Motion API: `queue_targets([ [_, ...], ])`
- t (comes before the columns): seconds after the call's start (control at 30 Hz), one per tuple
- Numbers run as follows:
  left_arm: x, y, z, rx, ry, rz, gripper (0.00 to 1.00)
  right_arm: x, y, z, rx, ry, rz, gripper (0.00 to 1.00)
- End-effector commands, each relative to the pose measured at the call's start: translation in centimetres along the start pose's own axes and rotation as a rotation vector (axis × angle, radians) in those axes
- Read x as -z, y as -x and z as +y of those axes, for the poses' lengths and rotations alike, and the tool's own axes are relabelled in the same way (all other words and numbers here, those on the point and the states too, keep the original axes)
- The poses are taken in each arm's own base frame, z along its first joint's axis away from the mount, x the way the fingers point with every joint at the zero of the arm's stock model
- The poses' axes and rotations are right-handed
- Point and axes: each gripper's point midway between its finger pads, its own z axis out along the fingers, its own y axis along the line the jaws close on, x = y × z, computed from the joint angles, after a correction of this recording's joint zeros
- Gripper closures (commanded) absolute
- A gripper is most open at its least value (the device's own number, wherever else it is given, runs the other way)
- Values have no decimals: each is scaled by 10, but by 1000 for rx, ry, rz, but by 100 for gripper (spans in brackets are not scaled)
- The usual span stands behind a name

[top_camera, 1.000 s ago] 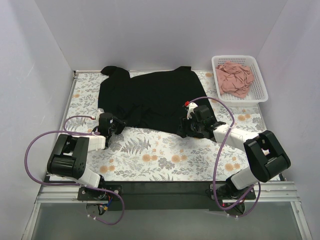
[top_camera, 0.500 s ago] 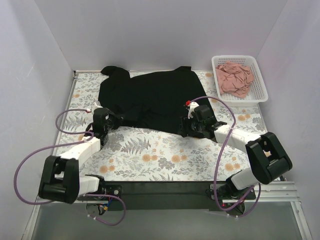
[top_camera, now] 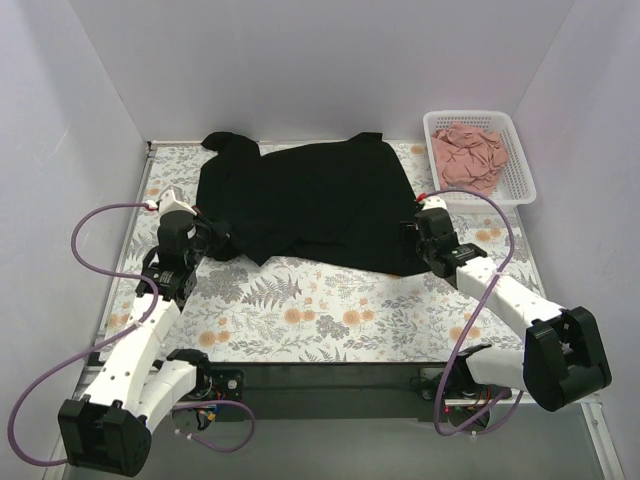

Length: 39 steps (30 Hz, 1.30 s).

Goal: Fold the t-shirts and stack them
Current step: Flatten the tshirt out

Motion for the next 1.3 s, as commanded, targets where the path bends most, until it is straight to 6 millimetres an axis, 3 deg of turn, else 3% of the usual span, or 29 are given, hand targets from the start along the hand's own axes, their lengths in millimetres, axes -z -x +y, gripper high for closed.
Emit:
queue_targets([
  [0.0,21,14,10,-116,61,-36,100,5,-10,-45,-78,-176,44,26],
  [0.13,39,32,9,-175,101,-99,100,-2,-16,-72,-157,-237,84,30],
  [0.33,71,54,3,-214,134,-161,100,-15,-31,-83,-234,-246,164,35],
  [0.63,86,33,4,-176,87,-95,100,-27,-48,-89,-287,-276,216,40],
  [1.0,99,32,5,-149,67,-110,100,-40,-54,-92,-314,-270,235,44],
  [1.27,109,34,9,-139,86,-121,100,-33,-48,-99,-330,-275,222,46],
])
